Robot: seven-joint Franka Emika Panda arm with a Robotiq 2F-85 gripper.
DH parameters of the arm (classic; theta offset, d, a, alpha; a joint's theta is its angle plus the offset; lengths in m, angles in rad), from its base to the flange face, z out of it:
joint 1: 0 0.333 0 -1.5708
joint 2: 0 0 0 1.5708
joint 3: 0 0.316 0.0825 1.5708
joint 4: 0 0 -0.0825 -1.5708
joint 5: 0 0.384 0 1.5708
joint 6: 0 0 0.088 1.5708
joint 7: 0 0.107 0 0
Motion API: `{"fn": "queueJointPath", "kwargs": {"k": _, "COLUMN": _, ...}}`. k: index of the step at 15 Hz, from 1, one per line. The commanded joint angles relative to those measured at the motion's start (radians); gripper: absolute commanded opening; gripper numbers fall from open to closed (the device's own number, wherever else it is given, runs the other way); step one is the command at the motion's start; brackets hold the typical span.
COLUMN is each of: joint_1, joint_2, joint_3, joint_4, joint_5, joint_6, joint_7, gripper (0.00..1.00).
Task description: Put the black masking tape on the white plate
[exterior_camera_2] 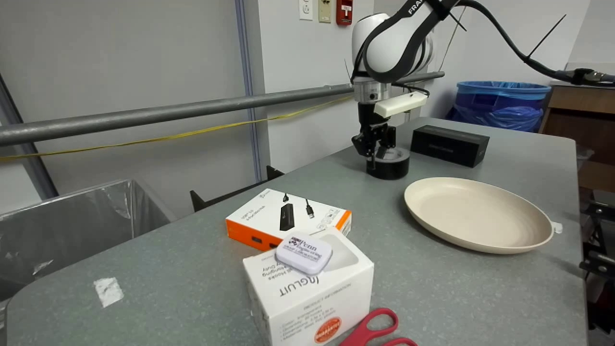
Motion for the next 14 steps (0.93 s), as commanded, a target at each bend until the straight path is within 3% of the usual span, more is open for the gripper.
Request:
{"fn": "queueJointPath", "kwargs": {"k": 1, "joint_1": 0.029, "joint_2": -0.037, "joint_3": -0.006, "joint_4": -0.017, "joint_5": 0.032, "joint_6": -0.013, "joint_7": -0.006, "gripper": 0.07}}
{"fn": "queueJointPath", "kwargs": {"k": 14, "joint_1": 0.179, "joint_2": -0.528, "joint_3": 0.024, "joint_4": -0.691, "joint_5": -0.172, "joint_6": 0.291, "joint_7": -0.036, "gripper": 0.07}}
